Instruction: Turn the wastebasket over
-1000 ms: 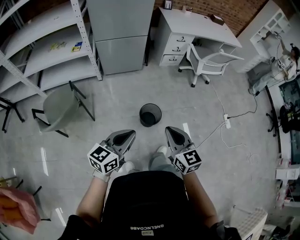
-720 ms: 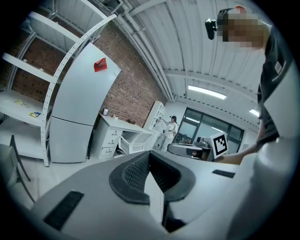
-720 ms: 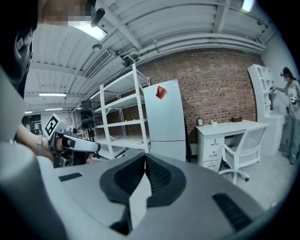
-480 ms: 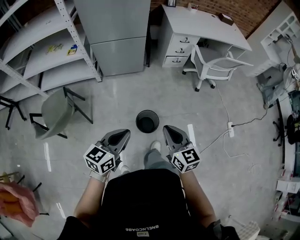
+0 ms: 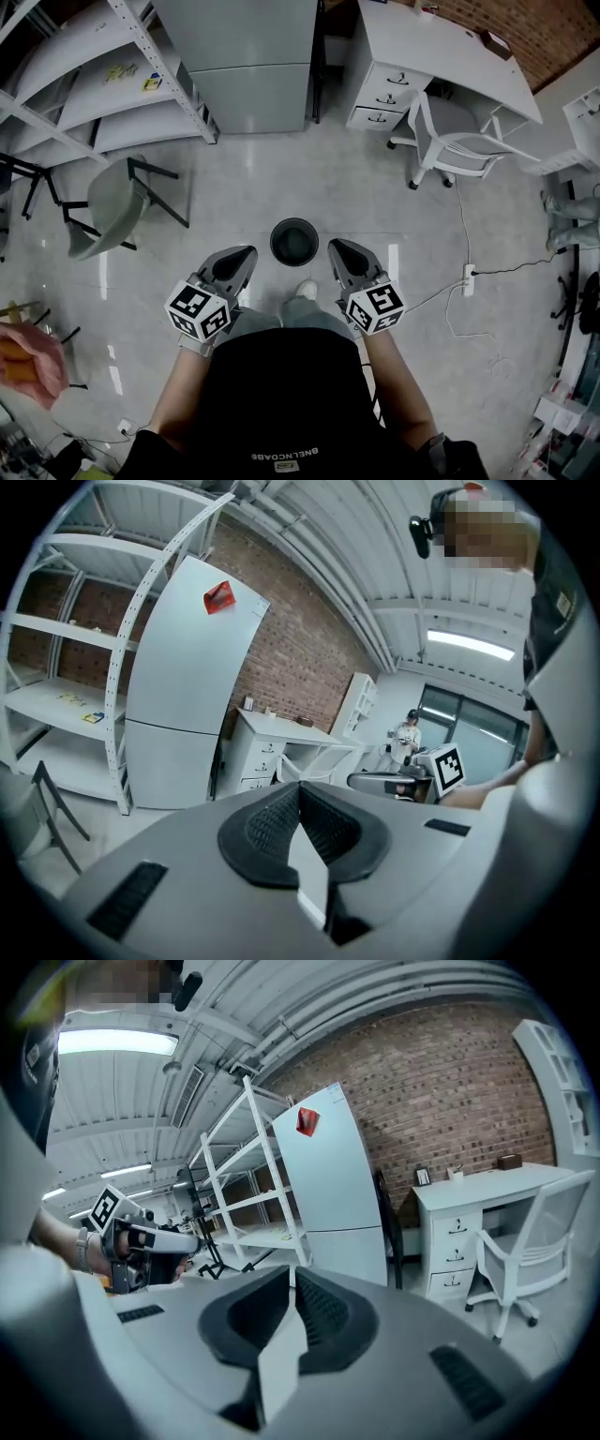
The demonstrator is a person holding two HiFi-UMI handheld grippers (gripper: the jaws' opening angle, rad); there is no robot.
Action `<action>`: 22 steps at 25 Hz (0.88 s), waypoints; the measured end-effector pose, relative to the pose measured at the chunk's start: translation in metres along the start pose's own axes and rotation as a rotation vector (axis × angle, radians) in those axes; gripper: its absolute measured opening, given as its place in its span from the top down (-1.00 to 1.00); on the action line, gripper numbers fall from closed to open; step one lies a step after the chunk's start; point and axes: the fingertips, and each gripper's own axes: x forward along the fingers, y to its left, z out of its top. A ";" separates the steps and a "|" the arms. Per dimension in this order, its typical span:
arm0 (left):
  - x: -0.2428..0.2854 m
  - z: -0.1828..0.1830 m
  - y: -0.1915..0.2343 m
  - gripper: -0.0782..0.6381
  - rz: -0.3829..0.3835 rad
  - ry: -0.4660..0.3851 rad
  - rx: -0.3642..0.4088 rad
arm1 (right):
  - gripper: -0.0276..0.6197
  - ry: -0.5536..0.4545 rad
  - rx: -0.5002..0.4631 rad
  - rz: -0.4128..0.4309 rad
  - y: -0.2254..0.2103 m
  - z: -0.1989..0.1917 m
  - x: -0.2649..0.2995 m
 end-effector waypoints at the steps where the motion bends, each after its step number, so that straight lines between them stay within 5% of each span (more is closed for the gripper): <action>1: 0.003 -0.001 0.002 0.74 0.012 0.005 -0.003 | 0.88 0.015 0.004 0.008 -0.005 -0.002 0.006; 14: -0.007 -0.048 0.078 0.74 0.060 0.090 -0.099 | 0.74 0.285 -0.038 0.050 0.003 -0.091 0.099; 22: -0.019 -0.115 0.128 0.74 0.101 0.180 -0.200 | 0.56 0.553 -0.070 0.080 0.002 -0.209 0.164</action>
